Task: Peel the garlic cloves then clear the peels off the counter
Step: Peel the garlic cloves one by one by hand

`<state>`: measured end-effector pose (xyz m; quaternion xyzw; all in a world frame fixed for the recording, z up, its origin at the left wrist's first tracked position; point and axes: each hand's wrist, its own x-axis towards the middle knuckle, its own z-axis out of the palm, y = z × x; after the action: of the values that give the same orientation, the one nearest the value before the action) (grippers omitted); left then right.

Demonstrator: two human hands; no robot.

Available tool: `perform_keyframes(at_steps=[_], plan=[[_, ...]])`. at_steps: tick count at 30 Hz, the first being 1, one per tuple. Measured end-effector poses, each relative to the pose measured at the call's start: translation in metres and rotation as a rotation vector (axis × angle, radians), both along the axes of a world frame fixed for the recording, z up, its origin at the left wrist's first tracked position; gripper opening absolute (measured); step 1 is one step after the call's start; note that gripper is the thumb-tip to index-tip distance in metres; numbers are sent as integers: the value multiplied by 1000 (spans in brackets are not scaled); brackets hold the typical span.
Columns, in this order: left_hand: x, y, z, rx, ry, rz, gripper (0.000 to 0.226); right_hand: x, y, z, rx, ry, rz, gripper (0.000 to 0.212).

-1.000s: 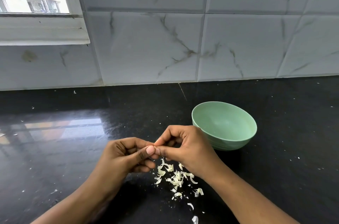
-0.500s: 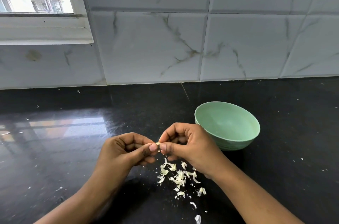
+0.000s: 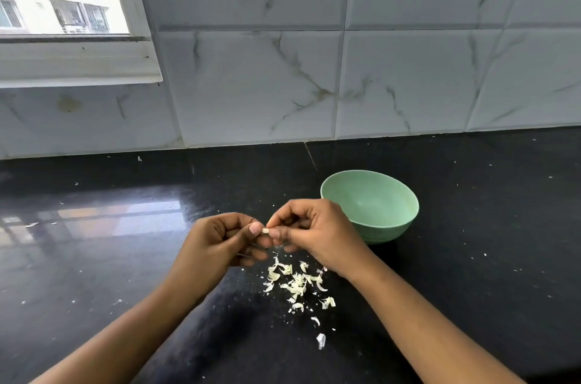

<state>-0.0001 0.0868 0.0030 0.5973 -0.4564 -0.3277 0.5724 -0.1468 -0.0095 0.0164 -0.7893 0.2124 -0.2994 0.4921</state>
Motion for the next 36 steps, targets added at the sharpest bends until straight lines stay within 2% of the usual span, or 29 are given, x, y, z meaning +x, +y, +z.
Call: perform_keyframes(at_steps=[3, 6, 9, 13, 16, 19, 22, 25, 29, 36], plan=[[-7, 0, 12, 7, -4, -35, 27, -9, 0, 13, -45, 16, 17, 11], [-15, -12, 21, 35, 14, 32, 33, -29, -8, 28, -55, -15, -51, 12], [-27, -42, 30, 64, -3, 66, 22, -55, -23, 45, -29, -39, -144, 14], [-56, -99, 25, 196, 63, -16, 58, -79, -48, 56, -49, 35, -247, 14], [-69, -123, 4, 219, 66, 1, 63, -87, -60, 58, -76, 125, -297, 15], [-68, -121, -7, 169, -12, 50, 63, -90, -67, 58, -120, 258, -279, 17], [-67, -108, -6, 94, -198, 82, 59, -92, -68, 57, -175, 374, -245, 17], [-71, -94, -5, 16, -288, 82, 56, -91, -66, 53, -228, 492, -186, 17], [-80, -82, -1, -59, -310, 106, 57, -87, -61, 48, -301, 599, -141, 22], [-88, -79, -2, -82, -258, 126, 57, -93, -61, 46, -299, 585, -143, 24]])
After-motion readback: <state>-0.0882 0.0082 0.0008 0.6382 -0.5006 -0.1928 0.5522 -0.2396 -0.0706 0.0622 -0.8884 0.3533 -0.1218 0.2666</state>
